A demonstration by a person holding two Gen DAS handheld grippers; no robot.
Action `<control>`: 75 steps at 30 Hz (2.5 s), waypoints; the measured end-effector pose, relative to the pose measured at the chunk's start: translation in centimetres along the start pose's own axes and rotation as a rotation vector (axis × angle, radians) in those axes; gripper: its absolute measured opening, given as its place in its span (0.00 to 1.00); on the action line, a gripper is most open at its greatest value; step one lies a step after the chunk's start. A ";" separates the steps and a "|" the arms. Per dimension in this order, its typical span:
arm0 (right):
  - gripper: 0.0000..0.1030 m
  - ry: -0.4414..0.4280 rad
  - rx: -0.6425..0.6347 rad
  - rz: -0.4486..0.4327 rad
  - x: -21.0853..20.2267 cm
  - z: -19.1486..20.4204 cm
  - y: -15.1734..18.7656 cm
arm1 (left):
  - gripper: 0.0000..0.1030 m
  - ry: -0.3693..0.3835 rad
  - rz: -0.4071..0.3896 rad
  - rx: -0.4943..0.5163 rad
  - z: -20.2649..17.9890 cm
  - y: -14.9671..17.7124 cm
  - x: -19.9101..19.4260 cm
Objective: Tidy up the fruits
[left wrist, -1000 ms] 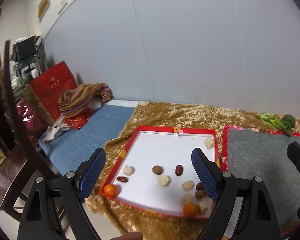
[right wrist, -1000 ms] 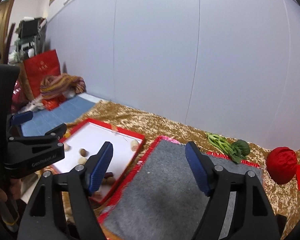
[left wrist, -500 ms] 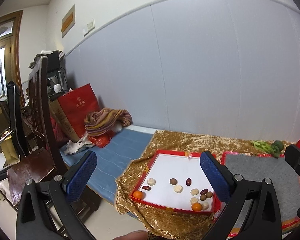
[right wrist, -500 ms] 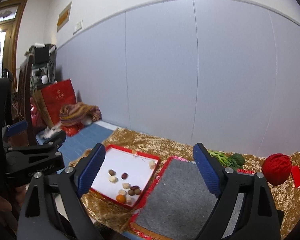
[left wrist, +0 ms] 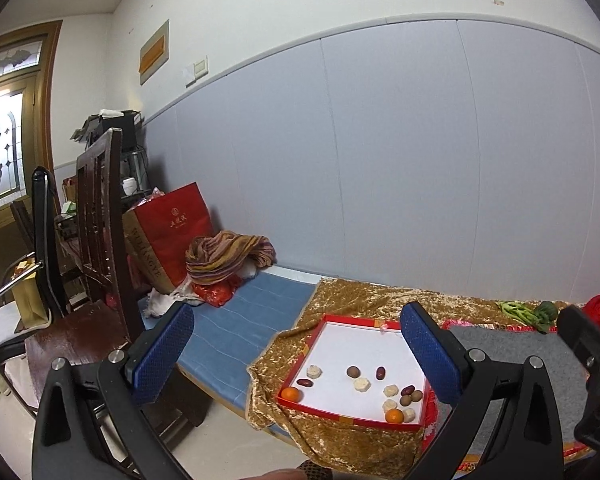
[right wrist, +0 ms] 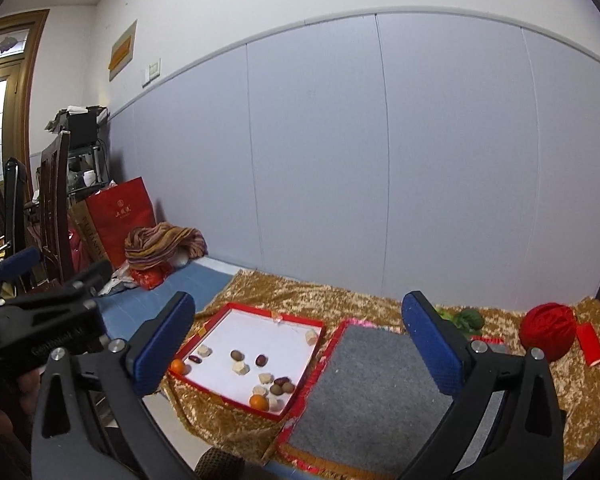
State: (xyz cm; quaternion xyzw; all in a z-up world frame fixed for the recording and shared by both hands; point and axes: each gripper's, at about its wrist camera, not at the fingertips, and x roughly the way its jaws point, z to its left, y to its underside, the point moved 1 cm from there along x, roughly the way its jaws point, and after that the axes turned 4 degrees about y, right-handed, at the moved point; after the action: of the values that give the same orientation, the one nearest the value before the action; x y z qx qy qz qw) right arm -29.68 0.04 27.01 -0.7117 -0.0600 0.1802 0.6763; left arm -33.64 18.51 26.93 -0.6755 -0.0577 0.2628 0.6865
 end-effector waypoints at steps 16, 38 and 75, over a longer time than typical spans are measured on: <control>1.00 -0.074 0.011 -0.007 -1.8 1.7 -0.2 | 1.00 -0.024 -0.040 -0.030 1.8 -0.4 -1.3; 1.00 -0.118 -0.039 0.005 -2.4 4.0 0.8 | 1.00 -0.050 -0.048 -0.048 3.2 -0.5 -1.5; 1.00 -0.129 -0.052 -0.022 -3.3 5.5 0.7 | 1.00 -0.072 -0.071 -0.057 4.5 -0.5 -1.9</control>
State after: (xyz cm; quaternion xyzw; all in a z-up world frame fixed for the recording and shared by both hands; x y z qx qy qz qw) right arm -34.76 4.08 26.84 -0.7153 -0.1160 0.2166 0.6542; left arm -37.04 21.72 28.25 -0.6826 -0.1138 0.2605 0.6732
